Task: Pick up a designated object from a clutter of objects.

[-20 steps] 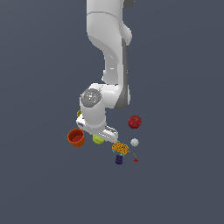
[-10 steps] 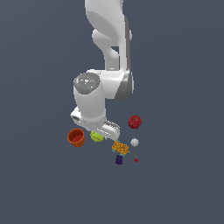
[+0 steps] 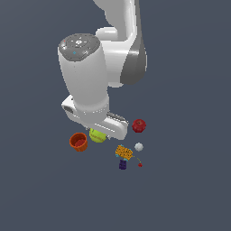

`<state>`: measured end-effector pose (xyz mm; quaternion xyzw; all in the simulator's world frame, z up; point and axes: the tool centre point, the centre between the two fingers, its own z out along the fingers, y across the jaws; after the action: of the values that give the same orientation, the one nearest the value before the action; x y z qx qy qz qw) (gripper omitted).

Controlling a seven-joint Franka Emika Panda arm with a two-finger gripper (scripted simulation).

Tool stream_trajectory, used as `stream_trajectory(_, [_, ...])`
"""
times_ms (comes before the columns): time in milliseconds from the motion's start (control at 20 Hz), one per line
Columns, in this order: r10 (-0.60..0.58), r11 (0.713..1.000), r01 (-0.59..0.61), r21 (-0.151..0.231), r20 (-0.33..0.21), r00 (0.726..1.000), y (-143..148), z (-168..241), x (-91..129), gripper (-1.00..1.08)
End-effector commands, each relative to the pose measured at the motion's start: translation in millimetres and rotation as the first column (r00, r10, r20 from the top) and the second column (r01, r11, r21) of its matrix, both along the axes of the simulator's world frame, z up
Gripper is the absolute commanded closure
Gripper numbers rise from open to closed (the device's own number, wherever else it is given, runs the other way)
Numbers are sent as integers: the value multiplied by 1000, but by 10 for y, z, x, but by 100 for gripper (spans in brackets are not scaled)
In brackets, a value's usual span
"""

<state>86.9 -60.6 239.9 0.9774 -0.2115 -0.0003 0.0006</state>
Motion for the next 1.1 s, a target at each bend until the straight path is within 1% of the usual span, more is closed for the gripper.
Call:
stream_trajectory(0, [0,1000,0,0,1,1000,12,260,76,108])
stream_trajectory(250, [0,1000,0,0,1,1000,33,714,223,108])
stream_trajectory(550, [0,1000,0,0,1,1000,54,1149,373,108])
stream_trajectory(800, [0,1000,0,0,1,1000,65,1396,465,108])
stream_trajectory(1050, [1,1000,-1,1,1,1000,72,1544,525,108])
